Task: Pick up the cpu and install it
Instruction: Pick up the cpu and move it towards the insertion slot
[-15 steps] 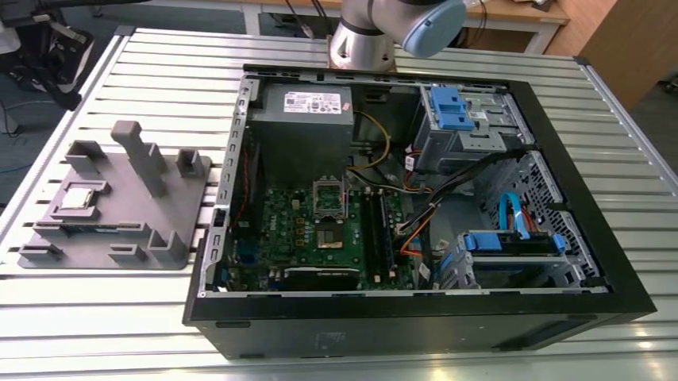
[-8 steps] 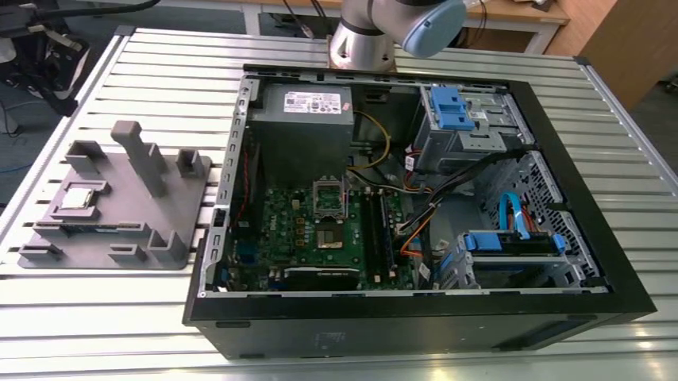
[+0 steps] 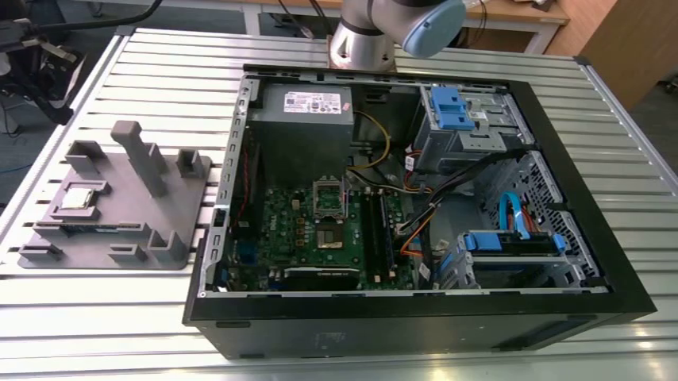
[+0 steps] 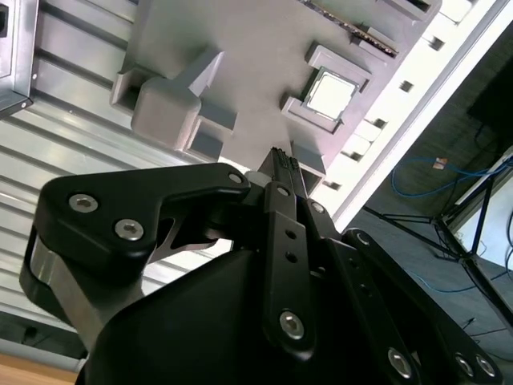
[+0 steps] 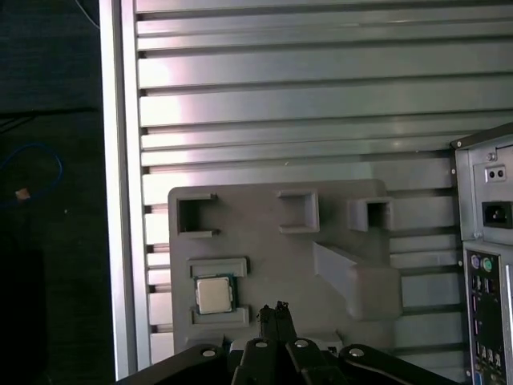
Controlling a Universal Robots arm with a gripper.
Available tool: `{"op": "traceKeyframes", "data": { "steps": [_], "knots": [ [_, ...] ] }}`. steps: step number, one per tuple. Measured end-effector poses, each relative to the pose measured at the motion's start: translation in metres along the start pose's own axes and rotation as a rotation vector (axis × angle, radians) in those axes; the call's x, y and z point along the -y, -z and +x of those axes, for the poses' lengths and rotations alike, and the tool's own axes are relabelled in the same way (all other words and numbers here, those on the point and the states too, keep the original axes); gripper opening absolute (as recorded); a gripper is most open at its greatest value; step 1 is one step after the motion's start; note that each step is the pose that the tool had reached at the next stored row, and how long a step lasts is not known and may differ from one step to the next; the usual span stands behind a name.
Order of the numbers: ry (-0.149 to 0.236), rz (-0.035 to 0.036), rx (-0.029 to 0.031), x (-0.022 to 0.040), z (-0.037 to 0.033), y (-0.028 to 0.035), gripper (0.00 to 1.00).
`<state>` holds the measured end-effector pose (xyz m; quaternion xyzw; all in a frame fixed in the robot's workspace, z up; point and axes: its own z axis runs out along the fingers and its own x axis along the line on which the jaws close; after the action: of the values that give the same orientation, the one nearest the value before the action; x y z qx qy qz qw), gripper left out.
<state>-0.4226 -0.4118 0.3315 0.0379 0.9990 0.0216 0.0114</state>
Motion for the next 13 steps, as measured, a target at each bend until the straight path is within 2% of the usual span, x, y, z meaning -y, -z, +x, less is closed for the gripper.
{"op": "traceKeyframes", "data": {
  "steps": [7,13],
  "knots": [
    [0.0,0.0001,-0.0029,0.0043,0.0063,-0.0085,0.11],
    [0.0,0.0007,-0.0093,0.0105,0.0087,-0.0177,0.11]
  ]
}}
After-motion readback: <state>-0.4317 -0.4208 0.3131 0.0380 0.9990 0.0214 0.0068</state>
